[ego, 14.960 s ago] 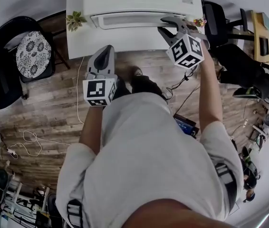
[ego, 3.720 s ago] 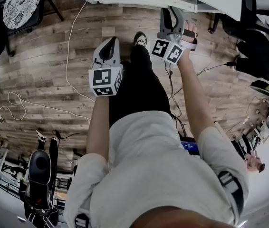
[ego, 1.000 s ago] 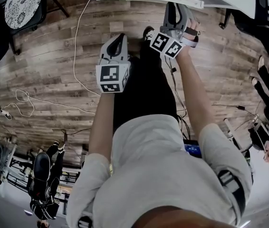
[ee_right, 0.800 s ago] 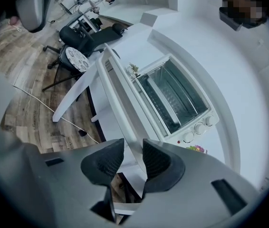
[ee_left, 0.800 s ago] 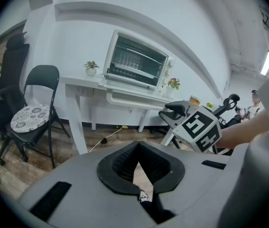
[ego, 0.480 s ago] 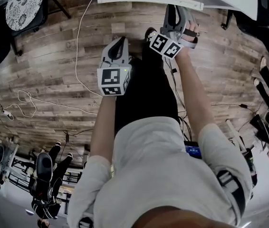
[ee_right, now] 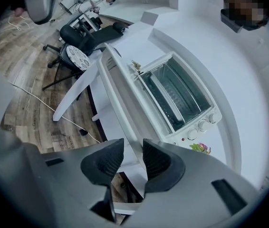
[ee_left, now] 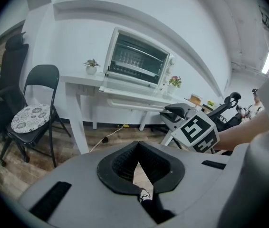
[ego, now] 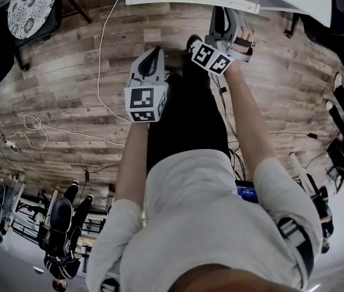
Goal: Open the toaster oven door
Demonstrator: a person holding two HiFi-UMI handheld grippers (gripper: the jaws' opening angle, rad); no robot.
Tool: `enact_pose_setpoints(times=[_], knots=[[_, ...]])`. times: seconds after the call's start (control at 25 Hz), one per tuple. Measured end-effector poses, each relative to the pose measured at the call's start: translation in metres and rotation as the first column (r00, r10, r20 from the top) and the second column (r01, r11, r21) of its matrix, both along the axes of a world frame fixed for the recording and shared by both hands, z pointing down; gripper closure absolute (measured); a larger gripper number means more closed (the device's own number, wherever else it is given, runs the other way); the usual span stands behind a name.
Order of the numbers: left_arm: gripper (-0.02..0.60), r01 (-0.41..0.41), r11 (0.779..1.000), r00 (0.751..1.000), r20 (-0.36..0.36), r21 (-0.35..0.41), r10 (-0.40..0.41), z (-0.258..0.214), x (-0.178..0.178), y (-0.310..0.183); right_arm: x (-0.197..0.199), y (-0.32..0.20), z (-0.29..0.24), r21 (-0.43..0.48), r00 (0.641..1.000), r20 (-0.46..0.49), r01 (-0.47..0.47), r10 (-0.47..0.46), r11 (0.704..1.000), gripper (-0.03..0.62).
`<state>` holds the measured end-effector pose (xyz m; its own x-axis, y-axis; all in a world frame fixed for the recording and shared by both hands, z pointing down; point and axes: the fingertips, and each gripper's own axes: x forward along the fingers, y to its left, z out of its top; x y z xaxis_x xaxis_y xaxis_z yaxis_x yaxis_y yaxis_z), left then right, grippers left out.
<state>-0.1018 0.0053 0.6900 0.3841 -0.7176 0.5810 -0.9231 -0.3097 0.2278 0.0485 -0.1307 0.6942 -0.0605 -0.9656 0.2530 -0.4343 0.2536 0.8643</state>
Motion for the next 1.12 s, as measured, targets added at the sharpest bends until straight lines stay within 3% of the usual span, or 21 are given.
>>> enact_pose_setpoints(times=[0.28, 0.92, 1.12], knots=[[0.565, -0.002, 1.0, 1.0, 0.006, -0.001, 0.002, -0.001, 0.0, -0.003, -0.001, 0.001, 0.0, -0.027, 1.0, 0.012, 0.007, -0.007, 1.0, 0.468], [0.565, -0.022, 1.0, 1.0, -0.001, 0.011, 0.022, -0.02, 0.009, -0.016, 0.003, 0.021, -0.019, -0.119, 0.988, 0.15, -0.008, 0.026, 0.993, 0.467], [0.565, -0.034, 0.999, 0.999, 0.0, 0.003, 0.034, -0.022, 0.017, -0.014, 0.011, 0.042, -0.017, -0.185, 0.976, 0.207, -0.028, 0.066, 0.982, 0.471]])
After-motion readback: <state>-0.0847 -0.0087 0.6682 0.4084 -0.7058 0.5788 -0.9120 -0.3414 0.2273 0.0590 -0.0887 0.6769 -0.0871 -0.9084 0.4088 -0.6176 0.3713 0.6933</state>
